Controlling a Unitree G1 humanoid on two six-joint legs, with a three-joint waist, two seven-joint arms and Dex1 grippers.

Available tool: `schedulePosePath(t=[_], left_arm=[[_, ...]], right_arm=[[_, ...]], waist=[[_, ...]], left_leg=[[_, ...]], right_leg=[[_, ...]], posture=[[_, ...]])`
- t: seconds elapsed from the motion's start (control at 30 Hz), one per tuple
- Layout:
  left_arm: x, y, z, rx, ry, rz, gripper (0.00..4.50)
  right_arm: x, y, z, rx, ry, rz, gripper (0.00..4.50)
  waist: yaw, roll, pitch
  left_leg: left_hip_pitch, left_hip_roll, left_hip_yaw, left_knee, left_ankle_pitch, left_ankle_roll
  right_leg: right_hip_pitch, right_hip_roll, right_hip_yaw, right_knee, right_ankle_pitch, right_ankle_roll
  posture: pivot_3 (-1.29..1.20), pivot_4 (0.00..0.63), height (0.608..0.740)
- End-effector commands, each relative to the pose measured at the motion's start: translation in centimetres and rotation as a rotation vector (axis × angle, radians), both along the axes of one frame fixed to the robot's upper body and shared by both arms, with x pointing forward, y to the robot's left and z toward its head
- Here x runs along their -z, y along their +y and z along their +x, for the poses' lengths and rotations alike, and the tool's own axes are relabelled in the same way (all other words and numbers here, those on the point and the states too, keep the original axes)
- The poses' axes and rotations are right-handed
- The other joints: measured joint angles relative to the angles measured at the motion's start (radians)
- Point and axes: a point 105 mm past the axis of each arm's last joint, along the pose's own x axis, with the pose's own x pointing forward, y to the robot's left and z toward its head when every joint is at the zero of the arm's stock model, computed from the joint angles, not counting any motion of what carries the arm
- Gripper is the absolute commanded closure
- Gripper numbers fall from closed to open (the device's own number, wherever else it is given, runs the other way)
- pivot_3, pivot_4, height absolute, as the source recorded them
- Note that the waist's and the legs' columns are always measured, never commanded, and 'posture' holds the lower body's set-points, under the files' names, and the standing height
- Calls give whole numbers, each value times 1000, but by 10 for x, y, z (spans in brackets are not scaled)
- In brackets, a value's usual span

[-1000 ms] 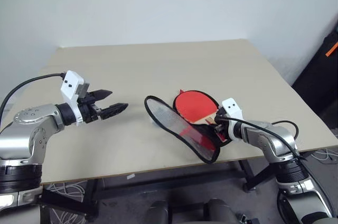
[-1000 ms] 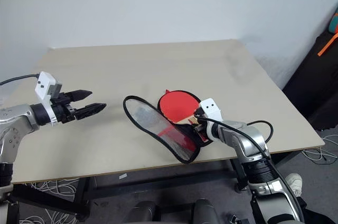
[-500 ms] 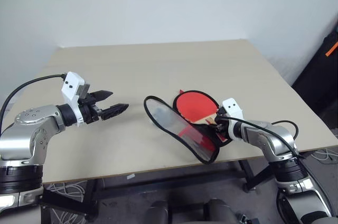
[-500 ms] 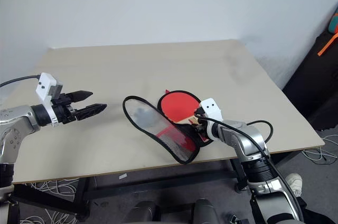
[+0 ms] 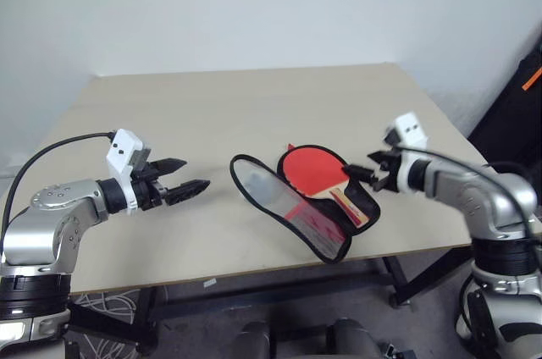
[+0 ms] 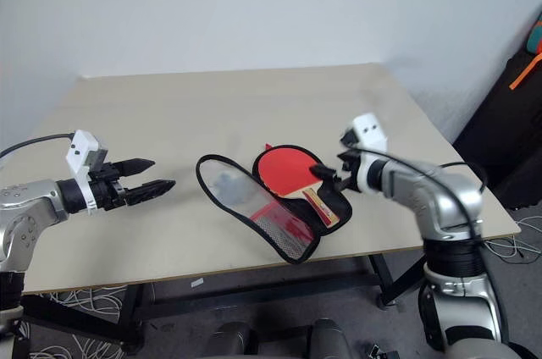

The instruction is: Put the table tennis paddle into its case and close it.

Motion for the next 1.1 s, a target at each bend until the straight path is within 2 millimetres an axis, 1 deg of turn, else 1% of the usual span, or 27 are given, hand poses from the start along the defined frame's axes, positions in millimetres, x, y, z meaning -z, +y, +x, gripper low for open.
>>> schedulePosePath(t=[0.03,0.1,0.13,0.2,0.27,0.3,0.33,0.37,0.4,0.47,0.57,0.63,0.7,0.73,0.8,0.83,0.9,0.97,1.03,1.1], left_arm=[[-3,-23,4,91,-51,33,644],[3,-39,4,155,-45,53,1285],[2,-47,5,183,-49,45,1608],[-2,-63,6,234,-60,26,2385],[-3,-75,8,270,-66,22,2993],[-4,-82,11,289,-74,21,3395],[-5,-89,13,304,-84,18,3780],[-10,-97,15,320,-99,3,4055],[-14,-104,18,335,-110,-10,4055],[-19,-112,20,359,-121,-24,4055],[-28,-129,26,397,-150,-50,4055],[-30,-152,41,395,-164,-56,4055],[-29,-167,52,377,-170,-47,4055],[-28,-170,56,366,-170,-43,4055],[-21,-190,65,321,-169,-18,4055],[-18,-199,66,311,-164,-12,4055],[-10,-211,58,331,-133,-11,4055],[-4,-212,41,377,-108,-5,4055],[0,-209,26,404,-71,-15,4055],[7,-208,4,439,-5,-36,4055]], right_arm=[[-77,-16,5,36,-200,146,0],[-100,-24,8,71,-241,193,0],[-107,-27,8,81,-252,210,0],[-113,-33,7,92,-258,227,0],[-113,-34,6,95,-256,224,0],[-110,-34,6,98,-249,208,0],[-105,-35,6,99,-242,183,0],[-96,-37,5,96,-232,128,0],[-84,-39,3,93,-213,57,0],[-65,-39,-2,75,-190,-51,0],[-37,-38,-17,1,-136,-153,0],[-14,-44,-30,-64,-90,-241,0],[1,-48,-38,-119,-68,-315,0],[5,-47,-41,-137,-66,-341,0],[15,-51,-46,-199,-64,-418,0],[17,-52,-49,-231,-66,-442,0],[19,-52,-51,-287,-79,-468,0],[20,-51,-48,-310,-94,-488,0],[19,-49,-46,-317,-106,-482,0],[19,-47,-43,-314,-112,-472,0]], waist=[[1,0,0],[2,0,-1],[2,-1,-1],[2,-3,-1],[0,-2,-1],[0,-1,-1],[0,0,-1],[0,0,-1],[2,-1,-1],[0,-1,-1],[-1,-1,-1],[8,0,-1],[16,-1,-1],[18,-1,-1],[21,-1,-1],[24,-1,-1],[24,-2,-1],[19,-2,-1],[17,-1,0],[17,-1,-1]], left_leg=[[0,0,0,0,0,0],[0,0,-1,0,0,0],[0,0,-1,0,0,0],[0,0,-1,0,0,0],[0,0,0,0,0,0],[0,0,0,0,0,0],[0,0,0,0,0,0],[0,0,0,0,0,0],[0,0,0,0,0,0],[-1,-1,0,0,0,1],[-1,-1,1,1,-1,2],[-1,-1,1,1,-1,2],[-1,-1,1,4,-1,3],[-1,-2,1,5,-1,3],[-1,-1,2,5,-1,3],[-1,-2,2,5,-1,3],[-1,-1,2,5,-1,3],[-1,-1,3,5,-2,3],[0,0,3,4,-2,3],[0,0,3,4,-1,3]], right_leg=[[0,0,0,0,0,0],[0,0,0,0,0,-1],[1,0,-1,0,1,-1],[1,0,-1,-1,2,-3],[1,0,0,-1,2,-3],[1,0,0,-1,2,-3],[1,0,0,0,2,-3],[0,0,0,-1,2,-3],[1,0,0,-1,2,-3],[2,0,0,-1,1,-2],[1,-1,1,-1,0,1],[1,-1,1,-1,-1,1],[4,-1,0,-1,-1,3],[4,-1,1,-2,-2,3],[3,-1,2,-1,-2,3],[3,-1,2,-1,-2,3],[3,-1,2,-1,-2,3],[2,-1,2,-1,-2,3],[1,0,2,-1,-2,3],[1,0,2,-1,-2,3]], posture=[[0,0,698],[0,0,698],[0,0,698],[0,0,698],[0,0,698],[0,0,698],[0,0,698],[0,0,698],[0,0,698],[0,0,698],[0,0,698],[0,0,698],[0,0,698],[0,0,698],[0,0,698],[0,0,698],[0,0,698],[0,0,698],[0,0,698],[0,0,698]])
